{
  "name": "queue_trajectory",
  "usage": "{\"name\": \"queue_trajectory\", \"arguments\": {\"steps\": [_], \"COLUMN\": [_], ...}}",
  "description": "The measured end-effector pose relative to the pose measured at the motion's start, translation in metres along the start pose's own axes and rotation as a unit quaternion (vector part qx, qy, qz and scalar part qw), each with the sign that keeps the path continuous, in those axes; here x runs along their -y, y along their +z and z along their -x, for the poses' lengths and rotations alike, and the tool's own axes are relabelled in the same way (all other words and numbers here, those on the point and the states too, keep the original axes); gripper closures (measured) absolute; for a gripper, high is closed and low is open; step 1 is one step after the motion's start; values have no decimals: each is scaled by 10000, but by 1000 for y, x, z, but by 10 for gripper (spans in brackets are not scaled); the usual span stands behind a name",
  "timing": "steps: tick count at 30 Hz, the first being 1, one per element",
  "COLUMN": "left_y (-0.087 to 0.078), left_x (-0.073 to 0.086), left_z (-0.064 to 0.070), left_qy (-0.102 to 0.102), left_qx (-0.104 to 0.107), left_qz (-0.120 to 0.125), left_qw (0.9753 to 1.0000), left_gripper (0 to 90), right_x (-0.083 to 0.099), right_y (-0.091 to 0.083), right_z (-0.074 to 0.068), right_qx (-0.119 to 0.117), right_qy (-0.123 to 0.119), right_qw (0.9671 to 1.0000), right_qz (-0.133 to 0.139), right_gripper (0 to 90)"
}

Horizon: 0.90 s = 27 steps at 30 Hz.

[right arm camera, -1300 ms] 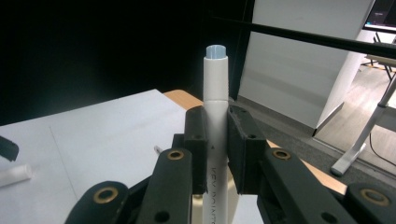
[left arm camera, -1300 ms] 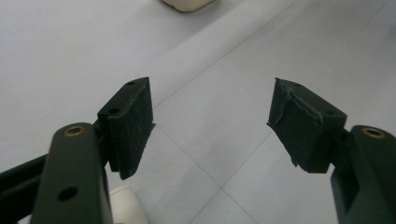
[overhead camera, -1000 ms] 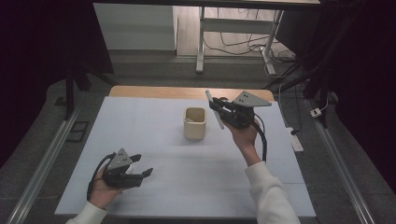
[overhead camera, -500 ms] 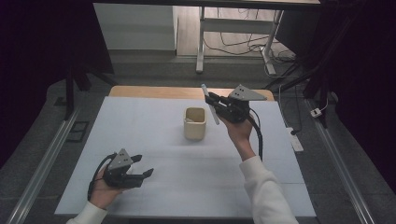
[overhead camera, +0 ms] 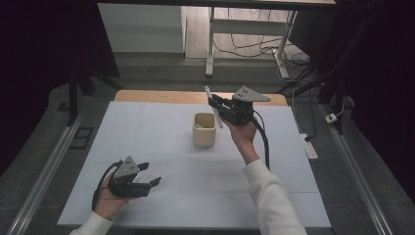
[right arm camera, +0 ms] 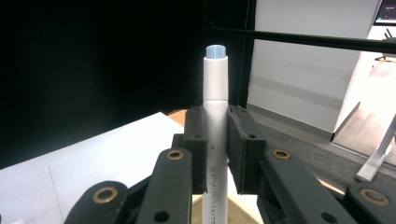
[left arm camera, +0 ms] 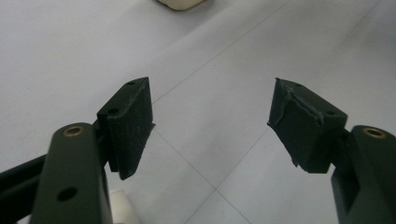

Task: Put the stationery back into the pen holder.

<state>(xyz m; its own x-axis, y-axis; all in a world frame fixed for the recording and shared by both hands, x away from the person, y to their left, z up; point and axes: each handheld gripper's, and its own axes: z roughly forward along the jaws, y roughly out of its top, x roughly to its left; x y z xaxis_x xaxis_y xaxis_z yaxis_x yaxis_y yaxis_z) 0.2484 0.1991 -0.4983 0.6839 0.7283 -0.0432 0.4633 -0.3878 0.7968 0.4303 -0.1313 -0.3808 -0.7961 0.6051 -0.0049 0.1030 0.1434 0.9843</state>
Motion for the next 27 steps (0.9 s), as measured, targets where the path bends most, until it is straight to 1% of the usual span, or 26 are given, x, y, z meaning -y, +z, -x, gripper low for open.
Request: {"name": "queue_trajectory", "arguments": {"steps": [5, 6, 13, 14, 18, 22, 27], "left_y": [0, 0, 1, 1, 1, 1, 2], "left_x": [0, 0, 0, 0, 0, 0, 0], "left_z": [0, 0, 1, 1, 1, 1, 1], "left_qy": [-1, 5, 15, 15, 22, 23, 23], "left_qx": [11, 16, 28, 28, 37, 40, 54], "left_qz": [-3, -7, 1, 1, -4, 2, -20], "left_qw": [10000, 10000, 10000, 10000, 10000, 10000, 10000], "left_gripper": [299, 299, 299, 299, 299, 298, 298], "right_x": [1, 1, 5, 5, 12, 15, 17], "right_y": [7, 12, 28, 28, 37, 40, 44], "right_z": [2, 3, 3, 3, 4, 5, 8], "right_qx": [-6, -15, -67, -67, -78, -63, -65], "right_qy": [83, 132, 197, 197, 250, 283, 326], "right_qw": [10000, 9999, 9998, 9998, 9997, 9996, 9994], "right_qz": [10, 6, 26, 26, 1, 1, 63], "right_gripper": [776, 776, 775, 775, 775, 775, 775]}}
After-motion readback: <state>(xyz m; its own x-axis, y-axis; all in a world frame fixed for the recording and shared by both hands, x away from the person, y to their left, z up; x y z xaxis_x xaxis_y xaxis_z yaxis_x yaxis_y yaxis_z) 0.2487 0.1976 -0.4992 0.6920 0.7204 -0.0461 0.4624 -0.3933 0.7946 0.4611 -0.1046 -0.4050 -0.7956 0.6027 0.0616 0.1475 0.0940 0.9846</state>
